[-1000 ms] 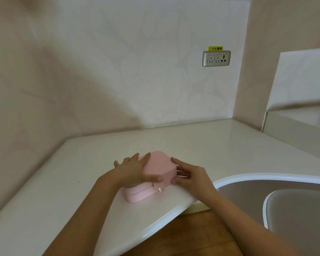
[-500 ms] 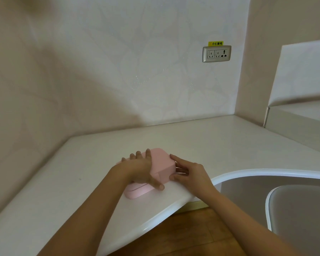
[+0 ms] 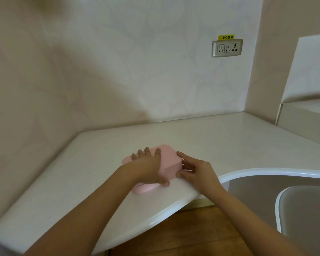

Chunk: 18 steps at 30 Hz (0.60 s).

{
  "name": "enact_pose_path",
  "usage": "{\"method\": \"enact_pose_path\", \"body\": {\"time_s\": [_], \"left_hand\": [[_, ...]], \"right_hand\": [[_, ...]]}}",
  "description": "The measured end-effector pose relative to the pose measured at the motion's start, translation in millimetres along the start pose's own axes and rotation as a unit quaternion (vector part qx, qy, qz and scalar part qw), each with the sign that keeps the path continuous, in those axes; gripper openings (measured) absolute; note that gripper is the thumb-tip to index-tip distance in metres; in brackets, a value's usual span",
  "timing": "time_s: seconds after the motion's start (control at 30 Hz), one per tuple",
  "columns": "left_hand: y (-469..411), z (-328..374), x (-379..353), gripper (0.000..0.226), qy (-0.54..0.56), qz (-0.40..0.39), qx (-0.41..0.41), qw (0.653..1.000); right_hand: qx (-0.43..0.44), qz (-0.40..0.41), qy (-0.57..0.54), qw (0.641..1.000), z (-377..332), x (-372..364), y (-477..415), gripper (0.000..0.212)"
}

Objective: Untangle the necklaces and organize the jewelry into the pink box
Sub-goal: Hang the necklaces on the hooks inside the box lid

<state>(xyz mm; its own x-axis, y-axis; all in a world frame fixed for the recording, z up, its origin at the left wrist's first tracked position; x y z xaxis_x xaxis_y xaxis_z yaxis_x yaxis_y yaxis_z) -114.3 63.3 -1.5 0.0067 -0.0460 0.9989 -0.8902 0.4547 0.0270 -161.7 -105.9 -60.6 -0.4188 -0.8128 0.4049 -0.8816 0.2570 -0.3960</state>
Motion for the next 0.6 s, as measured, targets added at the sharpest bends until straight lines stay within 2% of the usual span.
{"method": "enact_pose_path", "body": {"time_s": [0.13,0.3,0.37,0.47,0.53,0.6], "left_hand": [[2.8,-1.5,-0.8,0.108,-0.005,0.012,-0.019,1.0],[3.3,-9.3,-14.7,0.084,-0.006,0.076,-0.066,0.995],[1.3,-11.5,-16.4,0.081,-0.008,0.086,-0.059,0.995],[-3.9,-14.4,-16.2,0.081,-0.027,0.1,-0.007,0.995],[-9.9,-20.1,-15.4,0.086,-0.023,0.092,0.028,0.995],[-15.9,-28.7,-13.6,0.087,-0.02,0.088,0.021,0.996]], "right_hand": [[-0.002,0.001,-0.008,1.0,0.4,-0.1,0.3,0.061],[-0.009,0.007,-0.023,1.0,-0.2,-0.2,-0.1,0.056],[-0.004,-0.009,-0.015,1.0,-2.7,1.2,-1.6,0.055],[-0.017,-0.068,-0.013,0.997,-8.9,6.8,-9.6,0.053],[-0.033,-0.097,0.023,0.994,-8.6,10.5,-18.1,0.054],[-0.036,-0.107,0.116,0.987,-1.8,13.5,-30.8,0.057]]}}
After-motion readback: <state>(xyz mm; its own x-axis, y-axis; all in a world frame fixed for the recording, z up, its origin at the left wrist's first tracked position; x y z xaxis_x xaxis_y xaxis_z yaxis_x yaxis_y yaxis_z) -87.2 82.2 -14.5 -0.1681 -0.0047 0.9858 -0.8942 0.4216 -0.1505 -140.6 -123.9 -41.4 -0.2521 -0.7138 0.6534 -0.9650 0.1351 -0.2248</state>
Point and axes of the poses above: each hand's wrist, its own y-axis away from the middle knuckle, its own x-axis out of the back of the hand, z = x × y, the point moved 2 cm from there along -y, towards the middle knuckle, and after that the axes turned 10 degrees about z, right-handed, at the moved point
